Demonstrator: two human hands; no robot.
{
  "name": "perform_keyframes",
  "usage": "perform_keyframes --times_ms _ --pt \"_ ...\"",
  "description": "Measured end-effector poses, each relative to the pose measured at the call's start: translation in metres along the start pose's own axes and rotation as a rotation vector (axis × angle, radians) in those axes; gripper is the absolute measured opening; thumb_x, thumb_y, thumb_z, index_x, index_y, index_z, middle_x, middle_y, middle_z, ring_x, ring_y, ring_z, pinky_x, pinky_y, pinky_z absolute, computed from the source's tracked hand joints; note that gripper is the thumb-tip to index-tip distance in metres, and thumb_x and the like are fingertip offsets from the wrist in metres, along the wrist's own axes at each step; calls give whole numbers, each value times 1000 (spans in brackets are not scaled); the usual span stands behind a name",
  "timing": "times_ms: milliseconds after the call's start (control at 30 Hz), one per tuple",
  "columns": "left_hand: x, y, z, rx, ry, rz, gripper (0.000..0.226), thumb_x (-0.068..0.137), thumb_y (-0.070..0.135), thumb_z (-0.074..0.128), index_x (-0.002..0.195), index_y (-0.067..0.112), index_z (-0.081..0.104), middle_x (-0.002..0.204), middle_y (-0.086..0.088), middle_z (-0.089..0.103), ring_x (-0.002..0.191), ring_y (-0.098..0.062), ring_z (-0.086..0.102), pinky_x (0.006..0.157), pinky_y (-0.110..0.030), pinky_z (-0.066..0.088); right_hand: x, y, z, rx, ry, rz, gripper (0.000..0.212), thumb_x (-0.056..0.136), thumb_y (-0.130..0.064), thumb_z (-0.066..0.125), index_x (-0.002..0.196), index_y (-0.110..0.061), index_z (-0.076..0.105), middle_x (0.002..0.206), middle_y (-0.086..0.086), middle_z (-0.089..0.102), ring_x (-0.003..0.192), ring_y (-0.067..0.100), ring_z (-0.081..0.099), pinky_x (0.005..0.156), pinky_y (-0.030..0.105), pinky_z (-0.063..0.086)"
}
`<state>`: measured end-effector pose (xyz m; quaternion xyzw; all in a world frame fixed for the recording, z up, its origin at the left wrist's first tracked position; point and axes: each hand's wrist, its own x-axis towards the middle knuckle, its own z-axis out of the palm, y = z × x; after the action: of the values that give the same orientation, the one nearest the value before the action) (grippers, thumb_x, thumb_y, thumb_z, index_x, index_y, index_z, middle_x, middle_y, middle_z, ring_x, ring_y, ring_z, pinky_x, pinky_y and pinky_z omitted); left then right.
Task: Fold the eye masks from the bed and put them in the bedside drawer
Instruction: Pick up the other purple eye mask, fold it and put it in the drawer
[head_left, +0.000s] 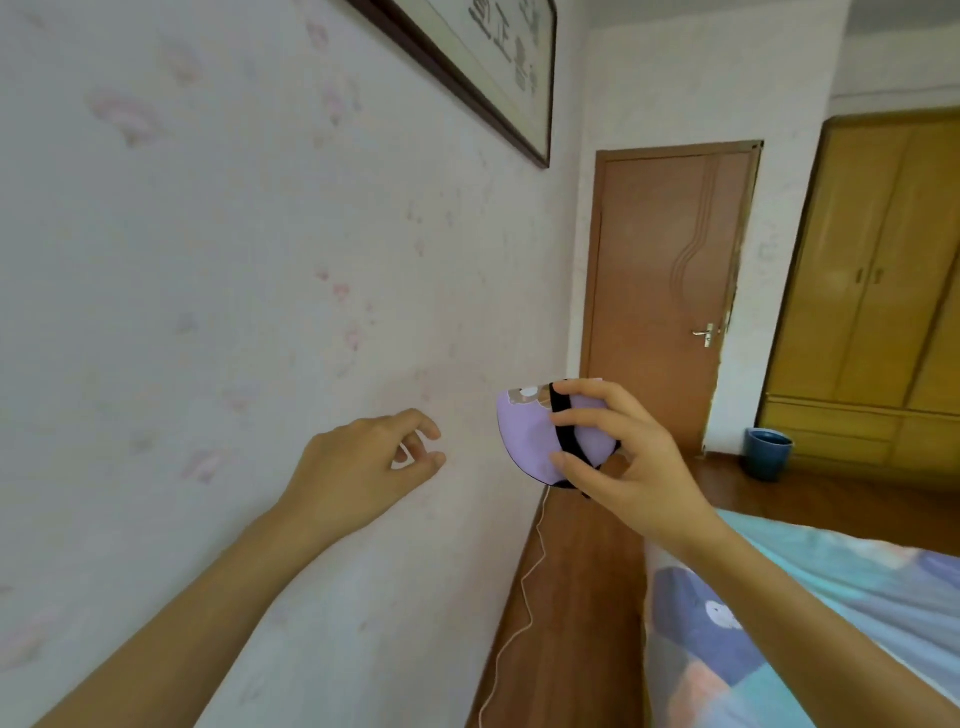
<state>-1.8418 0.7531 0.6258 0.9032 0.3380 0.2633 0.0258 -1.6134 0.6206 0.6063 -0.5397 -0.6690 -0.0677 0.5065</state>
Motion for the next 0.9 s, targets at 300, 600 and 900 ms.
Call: perform_keyframes --times_ms 300,600,900 --pt "192 18 104 -110 11 136 23 86 57 49 103 44 55 90 23 62 67 10 51 60 -14 31 73 154 -34 -124 39 33 28 81 -8 72 108 -16 68 131 -13 50 125 4 46 99 17 41" --pt "383 24 195 -195 -3 223 23 88 53 51 107 41 56 93 20 64 69 3 52 57 -12 29 167 302 -67 -231 105 93 26 80 -7 73 105 -11 69 129 -3 54 121 4 49 94 7 37" --pt "538 42 291 -206 -19 320 22 87 54 51 104 41 57 90 22 64 80 3 58 59 -14 33 232 462 -93 -256 104 134 27 81 -9 72 107 -13 69 130 -3 53 124 6 48 97 9 38"
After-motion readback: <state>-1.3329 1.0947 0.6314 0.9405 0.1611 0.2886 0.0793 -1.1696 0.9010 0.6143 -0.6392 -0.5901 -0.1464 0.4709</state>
